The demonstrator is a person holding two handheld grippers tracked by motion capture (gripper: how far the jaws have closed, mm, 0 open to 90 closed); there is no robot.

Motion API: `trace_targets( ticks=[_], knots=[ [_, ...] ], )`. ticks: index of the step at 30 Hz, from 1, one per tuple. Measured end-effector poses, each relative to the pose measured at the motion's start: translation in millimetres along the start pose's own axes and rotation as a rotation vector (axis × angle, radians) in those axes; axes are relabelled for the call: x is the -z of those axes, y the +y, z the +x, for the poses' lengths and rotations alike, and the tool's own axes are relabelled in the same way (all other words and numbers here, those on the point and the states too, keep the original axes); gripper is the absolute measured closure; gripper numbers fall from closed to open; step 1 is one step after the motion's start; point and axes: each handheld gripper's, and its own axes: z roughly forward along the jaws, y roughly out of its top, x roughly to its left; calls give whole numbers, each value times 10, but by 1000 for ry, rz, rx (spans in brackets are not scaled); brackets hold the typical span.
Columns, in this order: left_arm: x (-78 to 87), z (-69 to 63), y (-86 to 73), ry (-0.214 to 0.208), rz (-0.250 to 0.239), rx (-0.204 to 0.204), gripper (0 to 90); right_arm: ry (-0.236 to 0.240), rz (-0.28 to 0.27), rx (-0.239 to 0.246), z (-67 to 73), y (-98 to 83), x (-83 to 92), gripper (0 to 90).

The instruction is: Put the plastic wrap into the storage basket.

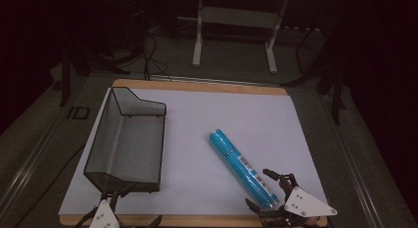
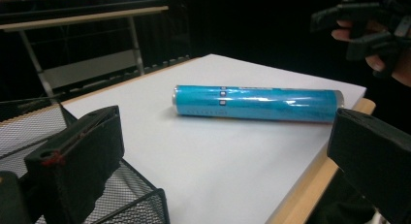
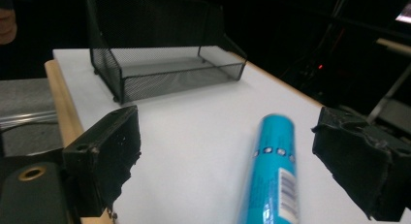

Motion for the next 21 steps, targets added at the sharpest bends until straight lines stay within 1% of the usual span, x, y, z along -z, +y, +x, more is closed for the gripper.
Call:
trace_targets(
  ticks=[1,2,4,5,7,8,9,10,11,13,14,15,17,18,19,21],
  knots=[
    [14,-15,4,31,-17,-20,1,1,5,-3,1,-4,-7,99],
    [21,-21,5,46,-23,-29,1,6,10,-2,-1,-6,-14,99],
    [24,-22,8,49,-27,-27,2,9,17,-7,3,-8,-21,99],
    [18,-18,11,59,-21,-14,2,10,20,-7,6,-6,-24,99],
    [16,-15,13,63,-20,-11,2,8,22,-2,11,-3,-23,99],
    [10,-7,19,80,-22,1,2,8,25,-1,13,-2,-22,99],
    [10,-7,19,80,-22,1,2,8,25,-1,13,-2,-22,99],
    [8,-5,24,82,-28,12,2,5,25,2,18,-1,-21,99],
    [2,4,28,98,-23,23,2,5,27,4,19,1,-22,99],
    [-4,11,27,101,-16,25,2,5,35,3,23,4,-20,99],
    [-9,14,26,111,-12,26,2,3,42,0,25,9,-17,99],
    [-15,16,28,114,-17,25,2,3,48,-4,29,17,-11,100],
    [-17,15,28,118,-21,24,2,20,59,-17,35,42,-2,103],
    [-19,17,29,112,-24,26,2,22,62,-16,42,59,3,103],
    [-22,18,29,110,-25,27,2,27,65,-8,48,75,-1,103],
    [-26,15,28,113,-25,26,2,14,71,24,63,107,-15,102]
  ],
)
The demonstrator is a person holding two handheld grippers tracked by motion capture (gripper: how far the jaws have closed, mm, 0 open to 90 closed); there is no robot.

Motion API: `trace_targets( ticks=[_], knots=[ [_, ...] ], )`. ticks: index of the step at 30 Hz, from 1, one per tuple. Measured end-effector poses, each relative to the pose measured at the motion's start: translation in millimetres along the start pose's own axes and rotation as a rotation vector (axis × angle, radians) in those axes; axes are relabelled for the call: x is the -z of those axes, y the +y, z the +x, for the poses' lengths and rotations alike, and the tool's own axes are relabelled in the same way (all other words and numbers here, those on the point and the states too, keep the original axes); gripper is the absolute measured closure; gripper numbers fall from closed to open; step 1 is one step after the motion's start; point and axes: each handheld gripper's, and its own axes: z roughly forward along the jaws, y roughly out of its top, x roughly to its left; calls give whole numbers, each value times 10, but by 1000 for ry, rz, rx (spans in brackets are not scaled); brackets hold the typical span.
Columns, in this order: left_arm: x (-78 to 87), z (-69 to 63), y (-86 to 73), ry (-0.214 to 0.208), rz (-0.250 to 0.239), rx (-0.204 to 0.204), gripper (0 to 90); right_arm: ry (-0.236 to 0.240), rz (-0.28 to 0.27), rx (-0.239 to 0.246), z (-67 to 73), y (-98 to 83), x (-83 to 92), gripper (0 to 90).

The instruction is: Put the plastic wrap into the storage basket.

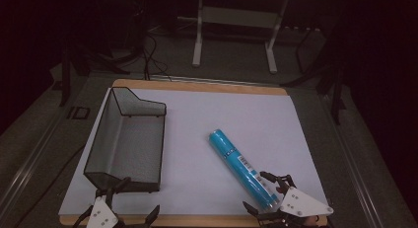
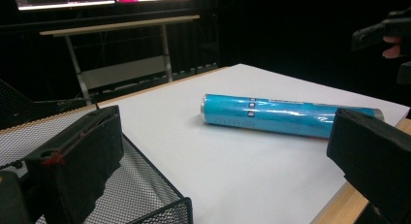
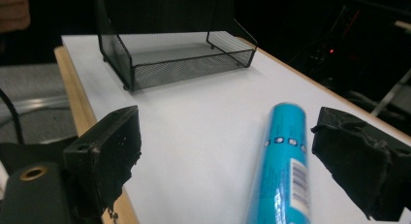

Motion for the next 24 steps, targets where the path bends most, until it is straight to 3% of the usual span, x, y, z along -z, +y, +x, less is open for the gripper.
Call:
trace_targets(
  ticks=[6,11,16,19,24],
  knots=[
    [12,-24,-3,-14,1,-1,2,11,-4,13,-11,71,-54,102],
    [6,-43,-10,-22,5,5,2,25,11,-3,-55,114,-73,102],
    [10,-51,-8,-18,0,4,2,-22,0,35,-148,212,-121,102],
    [16,-54,-7,-14,-4,6,2,-46,-9,30,-227,248,-152,101],
    [10,-50,-11,-14,-2,3,2,-45,8,33,-328,301,-217,101]
  ],
)
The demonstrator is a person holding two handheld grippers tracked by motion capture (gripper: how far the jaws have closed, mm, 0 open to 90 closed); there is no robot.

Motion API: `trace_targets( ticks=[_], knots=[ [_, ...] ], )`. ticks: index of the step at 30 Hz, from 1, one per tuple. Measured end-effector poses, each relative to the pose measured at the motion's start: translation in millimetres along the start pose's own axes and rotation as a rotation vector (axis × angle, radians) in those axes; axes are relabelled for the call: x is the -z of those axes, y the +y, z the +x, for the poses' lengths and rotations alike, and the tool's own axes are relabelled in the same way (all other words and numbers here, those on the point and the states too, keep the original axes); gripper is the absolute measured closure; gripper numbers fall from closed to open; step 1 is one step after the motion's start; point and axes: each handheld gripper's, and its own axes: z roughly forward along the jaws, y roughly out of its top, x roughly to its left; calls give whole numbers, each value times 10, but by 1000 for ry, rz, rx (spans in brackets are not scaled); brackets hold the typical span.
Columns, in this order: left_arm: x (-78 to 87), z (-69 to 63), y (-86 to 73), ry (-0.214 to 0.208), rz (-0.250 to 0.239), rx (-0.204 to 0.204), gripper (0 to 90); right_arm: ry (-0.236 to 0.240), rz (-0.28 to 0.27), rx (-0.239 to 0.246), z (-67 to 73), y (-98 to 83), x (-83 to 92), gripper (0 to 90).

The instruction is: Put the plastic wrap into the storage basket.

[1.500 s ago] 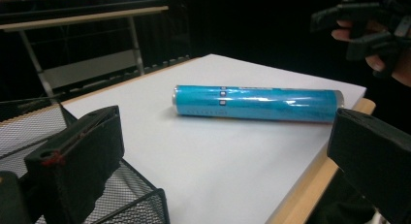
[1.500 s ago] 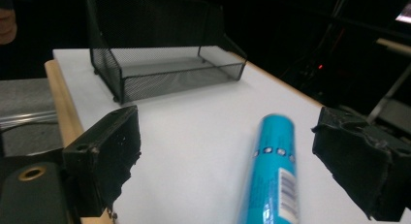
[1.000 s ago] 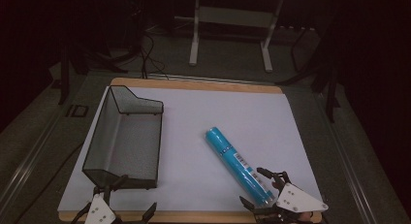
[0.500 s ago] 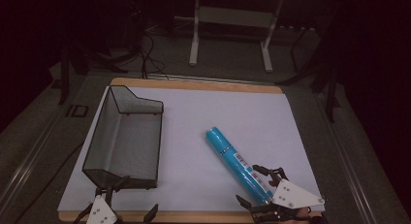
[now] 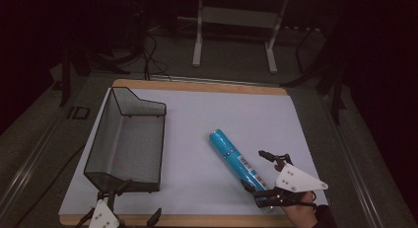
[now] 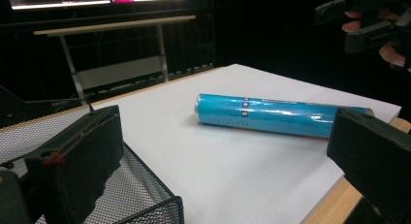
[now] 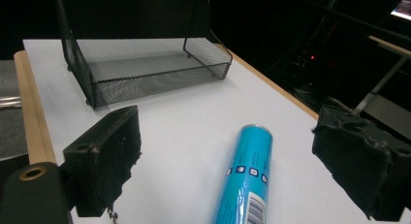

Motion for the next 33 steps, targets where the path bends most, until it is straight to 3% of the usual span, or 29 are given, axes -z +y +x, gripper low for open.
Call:
trace_targets(
  ticks=[5,16,19,21,29,30,33],
  knots=[
    [1,-6,-2,6,0,-5,2,-4,6,-8,-62,20,-76,102],
    [8,-5,-1,-1,0,-3,2,34,170,-50,-158,-40,-398,97],
    [8,-8,-1,-9,3,0,2,53,215,-91,-219,-76,-476,96],
    [7,-11,-2,-12,1,-1,2,76,223,-122,-275,-102,-516,96],
    [5,-10,-3,-6,1,-3,2,65,288,-138,-397,-125,-633,96],
    [6,-12,-4,-8,0,-4,2,78,322,-157,-420,-133,-688,84],
    [7,-12,-4,-6,0,-6,2,78,341,-179,-434,-149,-747,84]
  ],
)
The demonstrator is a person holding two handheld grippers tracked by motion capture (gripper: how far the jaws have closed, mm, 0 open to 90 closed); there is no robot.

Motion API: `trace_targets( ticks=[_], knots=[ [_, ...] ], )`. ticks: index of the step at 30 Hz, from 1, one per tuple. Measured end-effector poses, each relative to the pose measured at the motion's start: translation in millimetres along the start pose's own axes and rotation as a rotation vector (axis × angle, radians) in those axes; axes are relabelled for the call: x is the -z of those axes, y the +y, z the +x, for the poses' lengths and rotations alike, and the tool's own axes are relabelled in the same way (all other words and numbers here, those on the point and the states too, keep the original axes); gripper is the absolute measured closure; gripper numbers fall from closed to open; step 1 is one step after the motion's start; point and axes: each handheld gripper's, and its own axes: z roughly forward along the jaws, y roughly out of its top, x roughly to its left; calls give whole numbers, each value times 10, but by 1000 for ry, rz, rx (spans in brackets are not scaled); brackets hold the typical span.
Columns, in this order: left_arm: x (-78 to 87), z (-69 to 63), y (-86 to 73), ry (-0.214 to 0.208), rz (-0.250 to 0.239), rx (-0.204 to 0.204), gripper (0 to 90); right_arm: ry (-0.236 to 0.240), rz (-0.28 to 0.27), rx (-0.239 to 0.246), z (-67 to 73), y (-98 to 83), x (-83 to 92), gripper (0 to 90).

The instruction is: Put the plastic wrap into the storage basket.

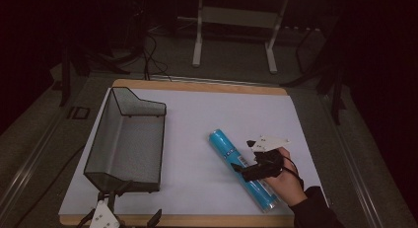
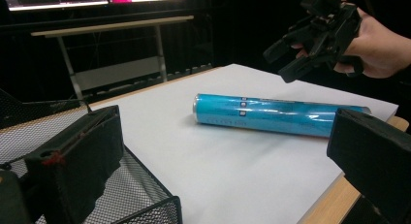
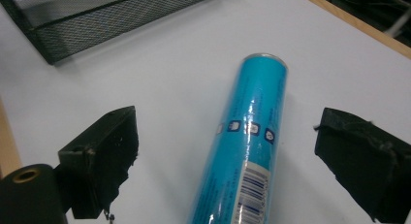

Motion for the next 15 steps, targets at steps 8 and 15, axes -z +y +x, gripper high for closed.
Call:
trace_targets(
  ticks=[8,15],
  knots=[
    [2,-8,-4,-11,0,-8,2,-32,121,-26,-67,10,-220,84],
    [-1,1,-5,-15,3,-7,2,-39,275,-117,-154,-16,-413,90]
  ],
)
